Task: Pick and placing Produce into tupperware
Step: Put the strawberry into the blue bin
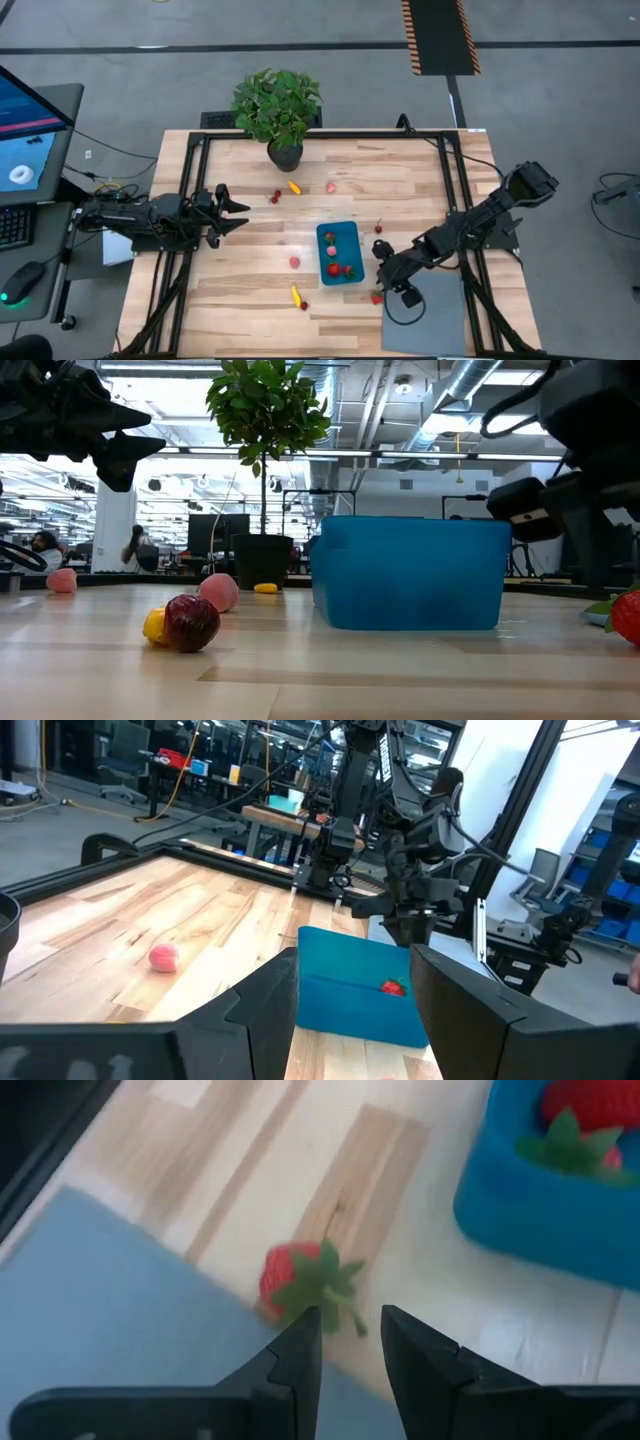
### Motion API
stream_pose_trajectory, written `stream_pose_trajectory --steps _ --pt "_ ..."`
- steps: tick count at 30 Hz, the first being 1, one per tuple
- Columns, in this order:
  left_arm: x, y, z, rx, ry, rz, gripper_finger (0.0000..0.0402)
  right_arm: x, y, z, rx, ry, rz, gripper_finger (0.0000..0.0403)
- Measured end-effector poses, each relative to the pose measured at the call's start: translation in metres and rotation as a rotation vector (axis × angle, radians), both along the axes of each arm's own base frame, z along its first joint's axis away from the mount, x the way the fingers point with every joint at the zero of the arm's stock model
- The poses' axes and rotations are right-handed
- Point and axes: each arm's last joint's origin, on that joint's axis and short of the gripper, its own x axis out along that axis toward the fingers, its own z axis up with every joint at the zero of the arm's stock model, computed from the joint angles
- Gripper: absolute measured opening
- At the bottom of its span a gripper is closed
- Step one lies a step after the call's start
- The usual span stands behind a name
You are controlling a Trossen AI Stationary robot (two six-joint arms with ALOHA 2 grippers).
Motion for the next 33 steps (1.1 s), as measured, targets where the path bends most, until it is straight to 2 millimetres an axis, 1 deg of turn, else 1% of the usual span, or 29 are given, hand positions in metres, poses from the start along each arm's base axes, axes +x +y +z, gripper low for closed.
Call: stream_pose_trajectory --steps 3,26,33 --pt "0.0 0.0 0.0 0.0 0.0 0.0 0.018 0.003 0.002 0.0 0.016 -0.018 0.003 0.0128" --pt "0.0 0.0 0.0 -0.001 0.001 -0.001 0.018 0.002 0.002 -0.001 0.046 0.002 -0.003 0.0127" --pt "0.0 0.0 0.0 -0.007 0.001 -0.001 0.018 0.006 0.003 -0.018 0.046 0.066 -0.038 0.0127"
